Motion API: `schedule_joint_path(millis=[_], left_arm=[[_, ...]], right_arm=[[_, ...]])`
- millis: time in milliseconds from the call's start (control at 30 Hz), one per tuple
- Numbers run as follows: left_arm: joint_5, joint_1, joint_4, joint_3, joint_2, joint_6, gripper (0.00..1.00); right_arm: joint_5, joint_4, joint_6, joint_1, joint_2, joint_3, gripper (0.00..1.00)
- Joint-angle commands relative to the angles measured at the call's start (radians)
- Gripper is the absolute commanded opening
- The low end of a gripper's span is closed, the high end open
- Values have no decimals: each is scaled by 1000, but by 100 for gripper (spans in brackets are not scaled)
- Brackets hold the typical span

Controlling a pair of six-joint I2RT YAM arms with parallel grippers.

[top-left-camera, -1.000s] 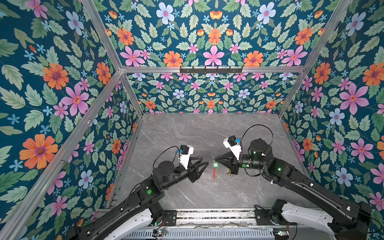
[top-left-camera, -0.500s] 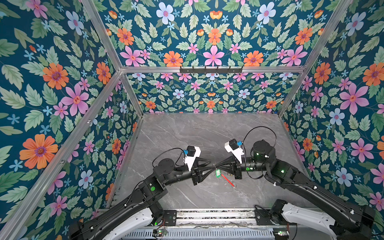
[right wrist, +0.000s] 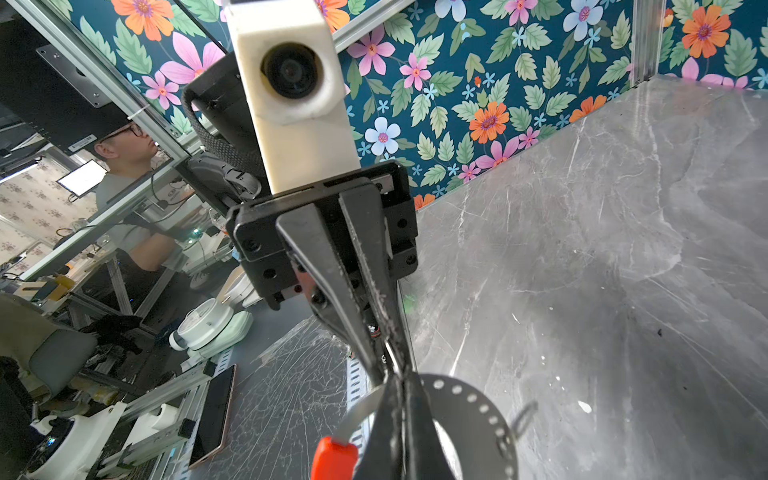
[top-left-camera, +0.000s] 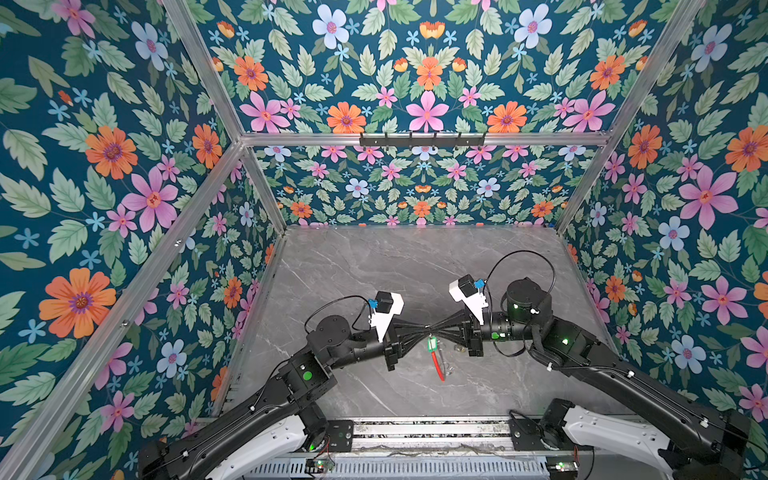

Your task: Remove the keys from the keyring

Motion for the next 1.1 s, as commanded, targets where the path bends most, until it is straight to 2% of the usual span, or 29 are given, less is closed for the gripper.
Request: schedule_joint_path(millis=[0, 133, 300, 400, 633, 767, 933, 1067], left_arm=[[13, 0, 66, -7, -1, -6, 2], [-10, 1, 123, -33, -24, -17, 0], [2, 0, 251, -86, -67, -41, 0], [30, 0, 296, -98, -72, -54, 0], [66, 1, 411, -123, -65, -104, 0], [40, 0, 423, -125, -58, -114, 0], [-38, 0, 379, -116, -65, -126, 0], [-26, 1, 353, -110, -72, -122, 0]], right_arm=[[23, 27, 18, 2, 5, 9, 0], [60, 37, 24, 11, -5, 7, 0], [163, 95, 53, 12, -82, -46, 37], [177, 153, 78, 13, -136, -90, 45], [135, 344, 178, 16, -191, -166, 48], [146, 359, 181, 50, -176, -159, 49], [301, 197, 28, 176, -157, -110, 52], [425, 142, -23, 220, -168, -108, 51]])
